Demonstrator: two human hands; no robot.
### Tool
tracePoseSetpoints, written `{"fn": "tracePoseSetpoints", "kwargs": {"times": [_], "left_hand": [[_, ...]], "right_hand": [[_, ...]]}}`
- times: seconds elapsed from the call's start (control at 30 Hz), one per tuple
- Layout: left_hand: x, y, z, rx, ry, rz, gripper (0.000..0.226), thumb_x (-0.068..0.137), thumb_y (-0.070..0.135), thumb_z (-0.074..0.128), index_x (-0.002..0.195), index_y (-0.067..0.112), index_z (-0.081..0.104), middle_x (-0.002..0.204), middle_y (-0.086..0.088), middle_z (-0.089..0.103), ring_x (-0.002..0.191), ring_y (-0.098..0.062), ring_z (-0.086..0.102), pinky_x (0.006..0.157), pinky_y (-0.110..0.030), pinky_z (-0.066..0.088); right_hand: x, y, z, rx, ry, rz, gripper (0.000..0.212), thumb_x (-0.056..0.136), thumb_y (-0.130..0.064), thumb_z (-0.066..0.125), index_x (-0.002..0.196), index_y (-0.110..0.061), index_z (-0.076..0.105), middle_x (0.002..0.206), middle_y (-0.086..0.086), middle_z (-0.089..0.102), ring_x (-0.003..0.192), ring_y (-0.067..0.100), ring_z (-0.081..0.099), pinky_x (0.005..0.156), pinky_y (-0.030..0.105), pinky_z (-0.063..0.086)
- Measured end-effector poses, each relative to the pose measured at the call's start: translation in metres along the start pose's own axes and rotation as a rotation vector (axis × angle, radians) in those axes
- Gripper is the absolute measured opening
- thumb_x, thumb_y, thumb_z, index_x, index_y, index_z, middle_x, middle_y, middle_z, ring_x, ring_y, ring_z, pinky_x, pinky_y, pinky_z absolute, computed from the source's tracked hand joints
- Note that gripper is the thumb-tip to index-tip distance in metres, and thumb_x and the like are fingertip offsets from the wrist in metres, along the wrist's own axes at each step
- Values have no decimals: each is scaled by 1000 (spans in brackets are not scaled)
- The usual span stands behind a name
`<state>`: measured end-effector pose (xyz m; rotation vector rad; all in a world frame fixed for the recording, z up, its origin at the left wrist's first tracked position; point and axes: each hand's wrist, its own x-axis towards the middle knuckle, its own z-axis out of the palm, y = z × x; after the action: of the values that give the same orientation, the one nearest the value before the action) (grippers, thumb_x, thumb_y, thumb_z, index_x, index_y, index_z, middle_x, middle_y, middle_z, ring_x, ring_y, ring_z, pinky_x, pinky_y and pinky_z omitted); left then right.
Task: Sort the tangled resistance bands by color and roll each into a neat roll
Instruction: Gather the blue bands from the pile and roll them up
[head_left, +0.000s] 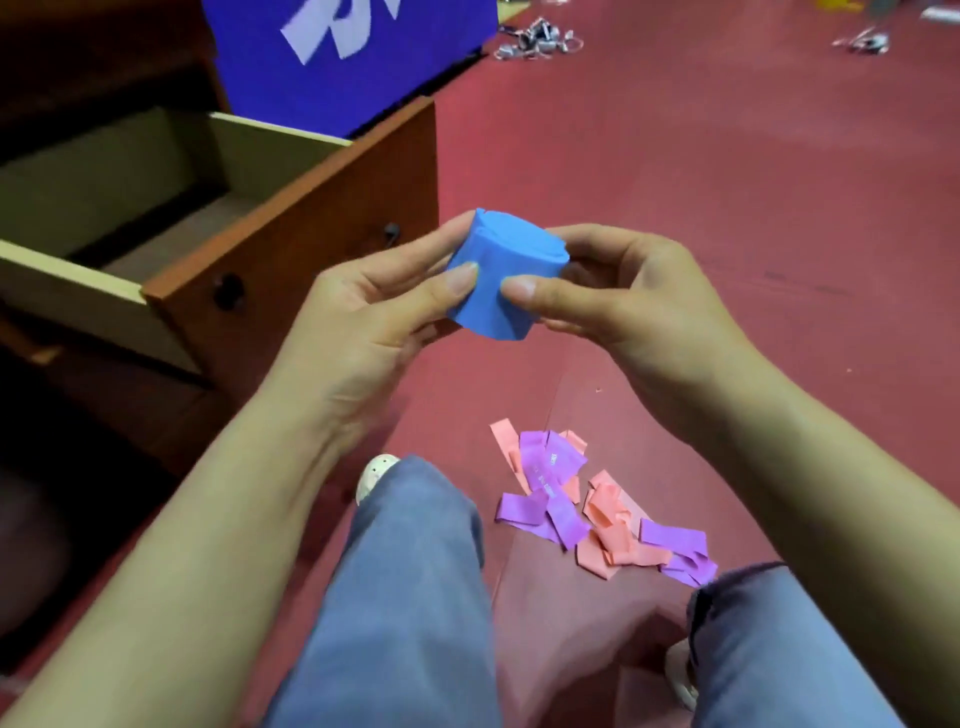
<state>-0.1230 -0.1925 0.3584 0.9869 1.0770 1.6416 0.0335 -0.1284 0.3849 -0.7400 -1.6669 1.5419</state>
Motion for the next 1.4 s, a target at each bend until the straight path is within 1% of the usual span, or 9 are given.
{"fn": "tracePoseSetpoints", "kwargs": {"times": [0.23, 0.37, 0.53, 0.63, 0.77, 0.87, 1.0, 1.27, 1.4], "left_hand": [[-43, 58, -63, 181, -27, 127, 37, 67, 17, 72, 103, 25, 75, 102, 0, 75, 97, -12, 70, 78, -19, 54], [-31, 71, -85, 241, 61, 185, 39, 57, 23, 86, 95, 29, 78, 100, 1, 75, 96, -15, 71, 77, -21, 55], [6, 95, -117, 238, 66, 185, 39, 55, 24, 82, 94, 26, 79, 98, -1, 75, 92, -14, 71, 76, -20, 55], [31, 110, -138, 284, 34, 164, 44, 49, 14, 87, 91, 28, 79, 95, 2, 76, 88, -10, 72, 74, -18, 55], [74, 122, -173, 420, 28, 152, 55, 48, 12, 88, 100, 23, 72, 94, -3, 75, 85, -15, 72, 71, -22, 56], [103, 119, -204, 476, 72, 89, 59, 48, 15, 84, 105, 19, 70, 98, -5, 74, 85, -22, 73, 71, -26, 58], [125, 107, -223, 546, 82, 29, 55, 42, 20, 85, 96, 20, 74, 98, -2, 75, 84, -20, 74, 72, -23, 58], [168, 82, -254, 574, 96, -65, 53, 44, 15, 86, 94, 18, 72, 93, -4, 75, 81, -17, 73, 73, -26, 57], [190, 74, -260, 605, 96, -165, 49, 59, 8, 87, 102, 27, 73, 100, 7, 74, 79, -8, 72, 64, -36, 60]], "right_hand": [[-3, -28, 64, 0, -206, -23, 34, 78, -1, 70, 111, -7, 68, 87, -1, 71, 73, 0, 63, 63, 10, 47], [24, -41, 75, -43, -302, 39, 31, 79, -11, 71, 110, -14, 70, 89, -5, 71, 78, 1, 64, 65, 12, 48], [85, -58, 93, -97, -400, 56, 29, 79, -7, 71, 107, -13, 70, 88, -3, 71, 75, 3, 64, 62, 14, 49], [118, -64, 103, -191, -431, 29, 31, 79, -7, 72, 109, -11, 69, 95, 1, 72, 80, 5, 65, 69, 17, 49], [169, -57, 121, -242, -446, 3, 33, 77, -2, 73, 110, -8, 69, 83, -4, 73, 72, 4, 65, 72, 17, 51], [208, -44, 136, -323, -483, 14, 36, 75, -2, 75, 110, -12, 70, 101, 8, 74, 89, 15, 69, 89, 28, 54], [235, -30, 141, -504, -501, 2, 36, 72, -11, 80, 106, -22, 72, 96, 4, 75, 92, 15, 70, 95, 37, 52], [295, -2, 154, -704, -542, 35, 37, 67, -17, 84, 102, -21, 74, 91, -4, 74, 91, 18, 69, 90, 39, 53], [321, 7, 152, -679, -548, 109, 35, 69, -11, 84, 101, -15, 73, 73, -12, 69, 66, 11, 64, 60, 20, 51]]}}
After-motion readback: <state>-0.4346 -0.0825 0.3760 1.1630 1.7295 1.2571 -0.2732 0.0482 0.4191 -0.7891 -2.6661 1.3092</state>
